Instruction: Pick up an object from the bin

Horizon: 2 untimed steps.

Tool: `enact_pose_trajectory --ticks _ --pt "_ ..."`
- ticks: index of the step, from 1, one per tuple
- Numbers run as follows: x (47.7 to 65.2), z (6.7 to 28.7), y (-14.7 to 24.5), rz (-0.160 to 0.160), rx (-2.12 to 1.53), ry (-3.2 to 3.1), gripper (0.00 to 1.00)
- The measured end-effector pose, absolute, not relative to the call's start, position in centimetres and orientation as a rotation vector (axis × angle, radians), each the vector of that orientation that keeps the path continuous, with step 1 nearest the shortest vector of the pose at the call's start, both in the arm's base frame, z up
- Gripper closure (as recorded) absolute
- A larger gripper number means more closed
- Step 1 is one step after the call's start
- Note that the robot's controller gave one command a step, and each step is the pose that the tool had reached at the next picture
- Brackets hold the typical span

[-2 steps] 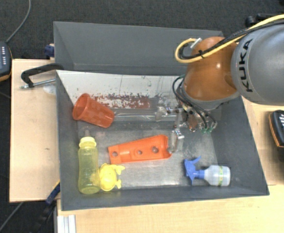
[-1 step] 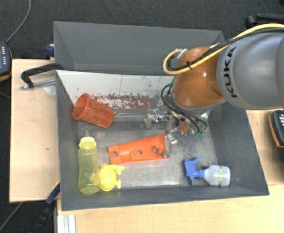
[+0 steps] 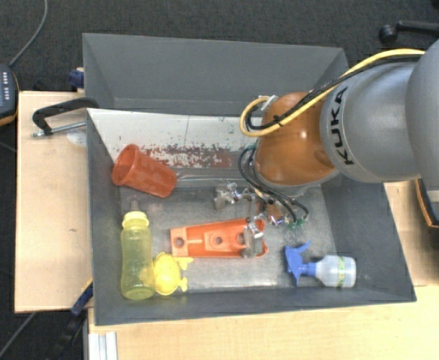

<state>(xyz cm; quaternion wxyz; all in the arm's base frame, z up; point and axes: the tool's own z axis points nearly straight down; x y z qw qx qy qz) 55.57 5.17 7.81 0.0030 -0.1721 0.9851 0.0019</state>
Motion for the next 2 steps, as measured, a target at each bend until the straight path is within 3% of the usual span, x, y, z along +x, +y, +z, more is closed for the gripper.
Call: enact_pose_trajectory --ticks 1,2 --pt "56.79 7.13 7.68 -0.003 -1.311 2.838 1.0" --pt "56.79 7.13 7.67 -0.002 -1.312 2.838 1.0"
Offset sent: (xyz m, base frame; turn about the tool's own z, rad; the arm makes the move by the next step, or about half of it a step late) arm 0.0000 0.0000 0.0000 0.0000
